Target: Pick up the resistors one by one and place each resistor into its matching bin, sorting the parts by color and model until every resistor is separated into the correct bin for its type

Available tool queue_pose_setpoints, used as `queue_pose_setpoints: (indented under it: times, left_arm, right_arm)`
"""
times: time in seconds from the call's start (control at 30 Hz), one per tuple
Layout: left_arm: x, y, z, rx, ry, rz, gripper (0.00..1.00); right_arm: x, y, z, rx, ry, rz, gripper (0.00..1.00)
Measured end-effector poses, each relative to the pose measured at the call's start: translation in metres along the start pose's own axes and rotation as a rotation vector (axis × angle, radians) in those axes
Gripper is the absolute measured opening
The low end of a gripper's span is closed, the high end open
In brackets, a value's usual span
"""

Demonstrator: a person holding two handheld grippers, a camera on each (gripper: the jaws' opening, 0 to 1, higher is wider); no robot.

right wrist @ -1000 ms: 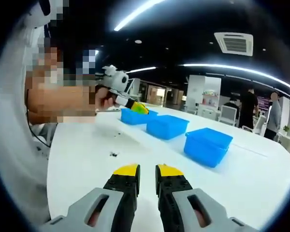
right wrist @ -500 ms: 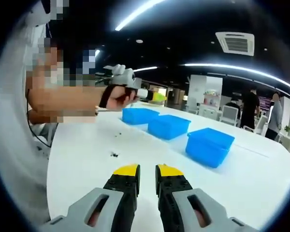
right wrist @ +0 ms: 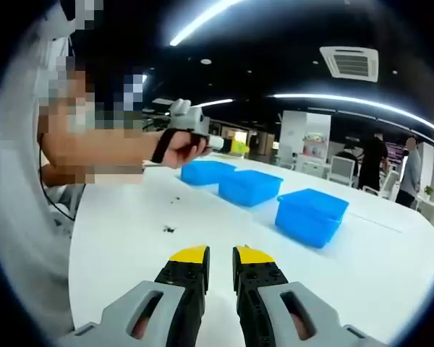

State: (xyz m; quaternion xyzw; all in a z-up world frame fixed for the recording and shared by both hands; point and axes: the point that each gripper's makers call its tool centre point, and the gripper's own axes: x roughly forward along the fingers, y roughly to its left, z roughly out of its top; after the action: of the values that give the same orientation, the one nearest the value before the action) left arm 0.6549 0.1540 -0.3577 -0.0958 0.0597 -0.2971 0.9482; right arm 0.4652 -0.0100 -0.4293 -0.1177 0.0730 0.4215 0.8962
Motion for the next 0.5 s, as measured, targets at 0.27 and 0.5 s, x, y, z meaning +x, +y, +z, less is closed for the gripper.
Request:
queue_pose_setpoints:
  times: [0.27, 0.5]
  left_arm:
    - [0.000, 0.005, -0.013, -0.036, 0.059, 0.031, 0.20]
    - [0.001, 0.003, -0.008, -0.044, 0.041, 0.014, 0.17]
  right_arm:
    - [-0.002, -0.001, -0.001, 0.004, 0.001, -0.006, 0.16]
    - [-0.002, -0.001, -0.001, 0.003, 0.000, -0.006, 0.16]
